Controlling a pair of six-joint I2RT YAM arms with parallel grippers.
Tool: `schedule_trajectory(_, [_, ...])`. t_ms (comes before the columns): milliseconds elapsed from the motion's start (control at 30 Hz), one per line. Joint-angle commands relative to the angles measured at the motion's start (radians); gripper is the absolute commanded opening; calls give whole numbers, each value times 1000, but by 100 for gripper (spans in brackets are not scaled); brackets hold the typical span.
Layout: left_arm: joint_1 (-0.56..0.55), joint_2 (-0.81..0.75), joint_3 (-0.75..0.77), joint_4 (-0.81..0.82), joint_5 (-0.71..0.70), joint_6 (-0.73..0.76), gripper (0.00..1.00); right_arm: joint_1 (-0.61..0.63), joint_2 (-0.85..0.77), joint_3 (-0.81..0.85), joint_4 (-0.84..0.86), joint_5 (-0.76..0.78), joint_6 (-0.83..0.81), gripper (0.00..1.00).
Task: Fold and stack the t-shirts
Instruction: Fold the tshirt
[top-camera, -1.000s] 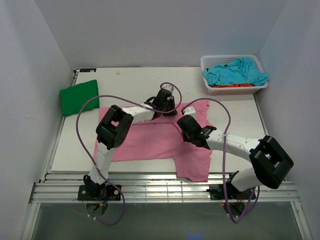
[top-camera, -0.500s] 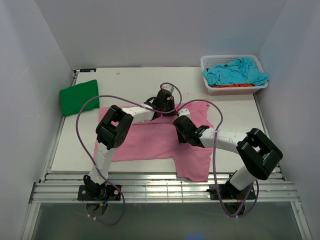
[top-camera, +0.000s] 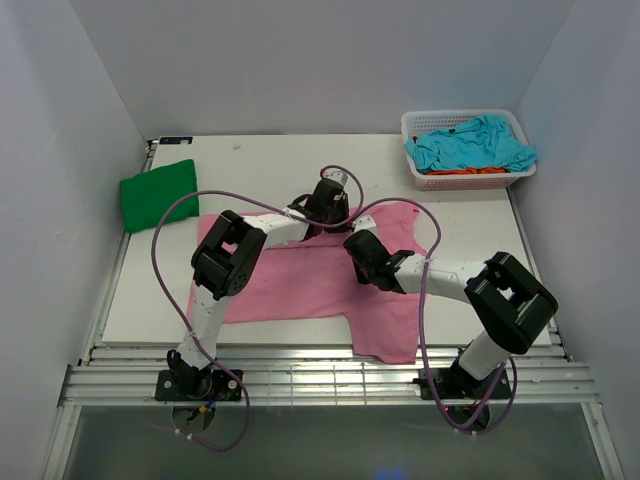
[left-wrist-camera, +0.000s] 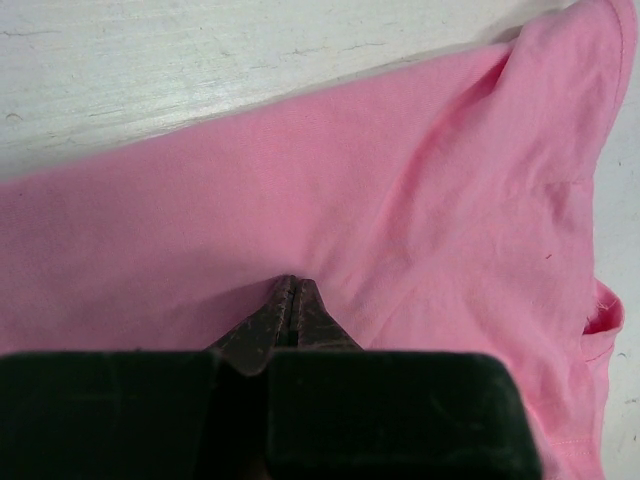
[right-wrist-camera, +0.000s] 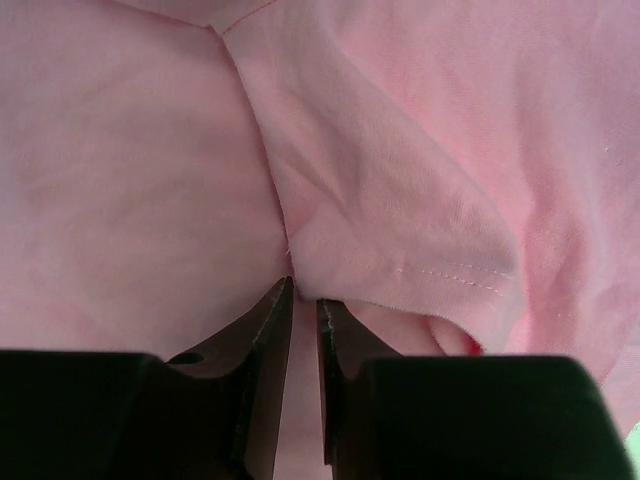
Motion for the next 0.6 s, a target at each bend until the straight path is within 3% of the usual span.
schedule_trajectory(0, [-3,-70,-17,-8,-16,17,0,5,-3,40,37,33,-21,20])
schedule_trajectory(133, [-3,-66,-17,-5,-12,14,0,6,-29,32,36,33,-25,8])
schedule_trajectory(567, [-3,-52,-12,3,13,-5,0,20,-113,12,27,-93,-14,8])
